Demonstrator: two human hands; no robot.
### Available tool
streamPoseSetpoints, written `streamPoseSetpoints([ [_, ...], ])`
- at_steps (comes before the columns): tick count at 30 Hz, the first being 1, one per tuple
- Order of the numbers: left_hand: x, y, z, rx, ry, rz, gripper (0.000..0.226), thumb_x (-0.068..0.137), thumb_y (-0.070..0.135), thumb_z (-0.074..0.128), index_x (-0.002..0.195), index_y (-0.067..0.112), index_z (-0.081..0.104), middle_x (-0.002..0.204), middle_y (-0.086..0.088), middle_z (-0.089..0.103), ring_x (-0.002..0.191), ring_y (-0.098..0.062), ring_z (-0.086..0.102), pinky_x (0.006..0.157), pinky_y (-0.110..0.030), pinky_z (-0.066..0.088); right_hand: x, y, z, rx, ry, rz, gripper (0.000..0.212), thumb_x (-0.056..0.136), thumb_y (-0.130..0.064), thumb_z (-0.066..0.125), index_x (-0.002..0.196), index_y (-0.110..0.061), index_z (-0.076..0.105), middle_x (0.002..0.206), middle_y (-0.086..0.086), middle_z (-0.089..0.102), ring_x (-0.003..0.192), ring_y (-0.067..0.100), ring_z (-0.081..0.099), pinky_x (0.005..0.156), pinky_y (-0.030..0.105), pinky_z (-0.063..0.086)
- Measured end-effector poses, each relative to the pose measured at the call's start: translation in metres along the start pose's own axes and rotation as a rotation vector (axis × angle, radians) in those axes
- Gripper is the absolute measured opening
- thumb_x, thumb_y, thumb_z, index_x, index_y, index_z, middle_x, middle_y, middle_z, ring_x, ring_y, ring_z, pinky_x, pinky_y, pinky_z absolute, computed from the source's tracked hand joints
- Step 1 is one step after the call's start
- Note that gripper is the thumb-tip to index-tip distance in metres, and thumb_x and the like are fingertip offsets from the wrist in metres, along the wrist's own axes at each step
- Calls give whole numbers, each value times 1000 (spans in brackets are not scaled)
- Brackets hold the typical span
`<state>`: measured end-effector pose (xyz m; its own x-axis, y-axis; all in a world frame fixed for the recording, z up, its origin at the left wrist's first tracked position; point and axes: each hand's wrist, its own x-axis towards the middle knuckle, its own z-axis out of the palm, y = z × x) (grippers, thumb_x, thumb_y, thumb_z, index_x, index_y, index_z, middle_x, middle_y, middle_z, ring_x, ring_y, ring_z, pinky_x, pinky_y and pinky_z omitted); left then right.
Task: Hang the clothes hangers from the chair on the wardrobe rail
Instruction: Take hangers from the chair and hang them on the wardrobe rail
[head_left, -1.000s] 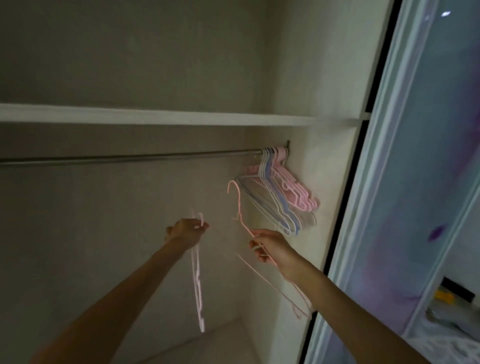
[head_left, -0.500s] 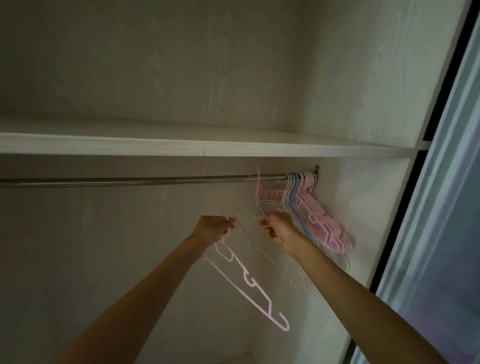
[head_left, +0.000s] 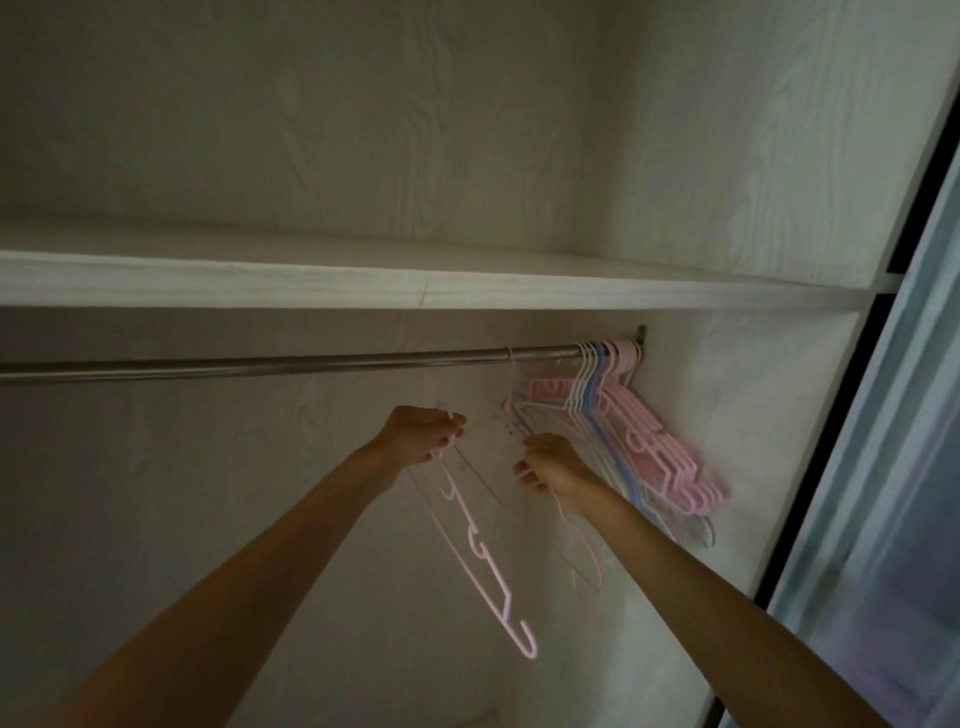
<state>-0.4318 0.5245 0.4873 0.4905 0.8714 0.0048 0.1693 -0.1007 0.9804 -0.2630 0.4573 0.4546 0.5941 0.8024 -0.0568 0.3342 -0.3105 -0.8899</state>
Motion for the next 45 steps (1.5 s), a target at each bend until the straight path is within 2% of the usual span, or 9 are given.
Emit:
streamPoseSetpoints([
  [3,6,-1,-4,27,5,-14,6,87,22,64,85,18,69,87,2,65,71,-3,55,64,-15,42,12,-6,-12,-481,216,-308,49,90,-20,51,136,-7,39,135,16,48,119,33,51,88,34,46],
  [9,18,-4,-9,51,13,-50,14,84,24,68,70,22,65,69,5,61,61,-2,55,43,-5,41,35,-55,-21,-844,364,-786,64,91,-35,53,145,-12,27,148,10,34,137,28,30,114,41,24],
  [16,25,-7,-7,15,-21,-45,13,85,20,66,72,20,64,68,7,62,47,5,57,44,-6,40,60,-49,-31,-1106,379,-867,61,91,-32,54,145,-14,31,144,10,42,134,29,36,115,41,19],
  [21,29,-10,-6,34,-48,-39,7,85,22,67,80,18,68,76,6,64,69,-2,56,61,-13,41,74,-42,-66,-1205,494,-819,60,84,-45,61,135,-16,48,144,11,45,137,30,36,115,45,18],
  [32,29,0,5,19,-72,-17,18,85,17,67,99,8,70,76,0,62,64,-3,55,45,-3,40,85,-29,-90,-1245,449,-520,74,90,-42,53,150,-22,13,158,7,15,146,27,9,117,48,1],
  [35,23,3,9,-20,-110,9,5,84,13,67,85,9,70,80,-5,62,60,-2,57,52,-4,44,60,-28,-78,-1028,475,-687,70,89,-44,53,146,-14,26,151,12,32,139,29,29,112,45,22],
  [38,19,0,12,0,-122,62,13,83,16,69,92,8,72,86,-6,67,73,-6,62,71,-10,50,7,-33,-54,-527,32,-637,47,93,-33,54,132,-9,46,114,6,62,102,8,62,82,23,49],
  [41,12,-3,21,-17,-156,112,15,83,15,68,95,7,70,81,-4,67,73,-7,62,75,-14,51,-42,-19,-36,-411,-513,-195,52,92,-30,54,137,-9,36,121,6,59,95,8,59,86,23,48],
  [45,-1,3,37,-15,-167,164,7,84,14,67,87,9,70,82,-9,65,75,-12,60,68,-12,50,-55,22,-21,-355,-379,-271,25,93,-14,53,117,-11,48,87,-2,60,77,21,64,84,46,55],
])
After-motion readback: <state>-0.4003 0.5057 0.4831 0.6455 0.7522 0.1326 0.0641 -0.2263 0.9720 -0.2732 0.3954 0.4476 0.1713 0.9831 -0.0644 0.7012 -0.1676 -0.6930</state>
